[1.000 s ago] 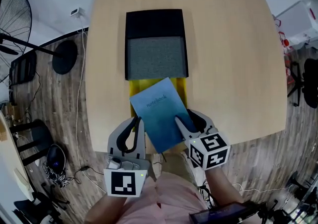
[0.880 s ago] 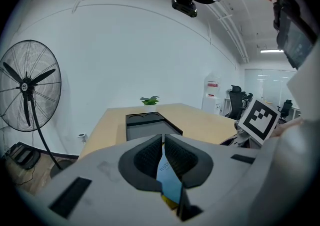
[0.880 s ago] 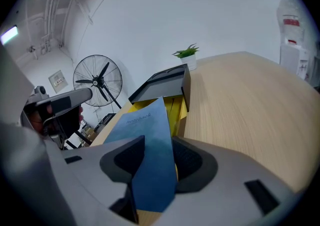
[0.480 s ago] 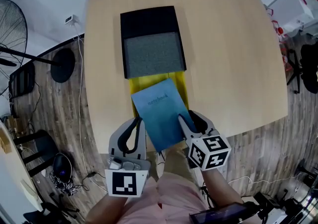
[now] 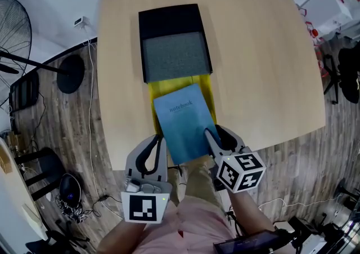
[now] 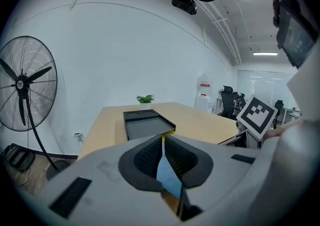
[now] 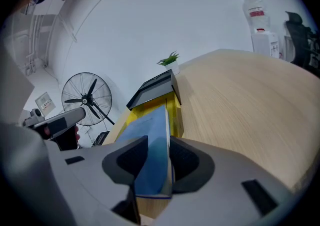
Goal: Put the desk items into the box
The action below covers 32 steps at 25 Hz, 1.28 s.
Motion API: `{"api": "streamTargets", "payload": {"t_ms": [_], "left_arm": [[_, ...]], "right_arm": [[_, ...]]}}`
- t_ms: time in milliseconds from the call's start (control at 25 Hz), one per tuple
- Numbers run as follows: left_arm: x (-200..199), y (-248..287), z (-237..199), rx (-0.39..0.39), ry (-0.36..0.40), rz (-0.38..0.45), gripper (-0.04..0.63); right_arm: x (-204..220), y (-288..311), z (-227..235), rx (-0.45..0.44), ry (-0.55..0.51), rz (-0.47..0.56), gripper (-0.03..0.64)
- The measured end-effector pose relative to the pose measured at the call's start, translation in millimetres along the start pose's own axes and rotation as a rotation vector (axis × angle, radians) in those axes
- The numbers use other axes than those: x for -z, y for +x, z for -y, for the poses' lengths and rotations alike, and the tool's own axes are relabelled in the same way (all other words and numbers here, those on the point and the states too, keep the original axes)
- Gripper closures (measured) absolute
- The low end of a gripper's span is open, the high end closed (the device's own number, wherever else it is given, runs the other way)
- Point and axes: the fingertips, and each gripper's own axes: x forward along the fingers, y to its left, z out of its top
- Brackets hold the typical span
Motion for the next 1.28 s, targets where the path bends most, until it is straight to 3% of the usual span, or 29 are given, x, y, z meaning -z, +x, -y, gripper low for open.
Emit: {"api": "streamTargets", "payload": {"t_ms": [360,640,920,1280], "left_arm": [[4.0,-13.7,-0.3,0.008,0.013,-0.008,0.571],[-13.2,-21.3,10.7,0.028,0.020,0.064,0.571],[-37.1,-37.8,26.1,0.045,0.046,0.148,0.571],[-38.5,-59.2,44.4,0.070,0.071,0.173,0.571]], "right_arm": [[6.0,-6.6,-9.9,-0.008,0.025,0.031,0.463],[-9.5,-28.6,-9.5,0.015,-0.025,0.088,0.446],[-32.1,-54.6,-35.7,-0.021,-0.096,0.150,0.448],[-16.5,-76.0,-59.1,-0.042,-0.155,0.134,0.468]]}}
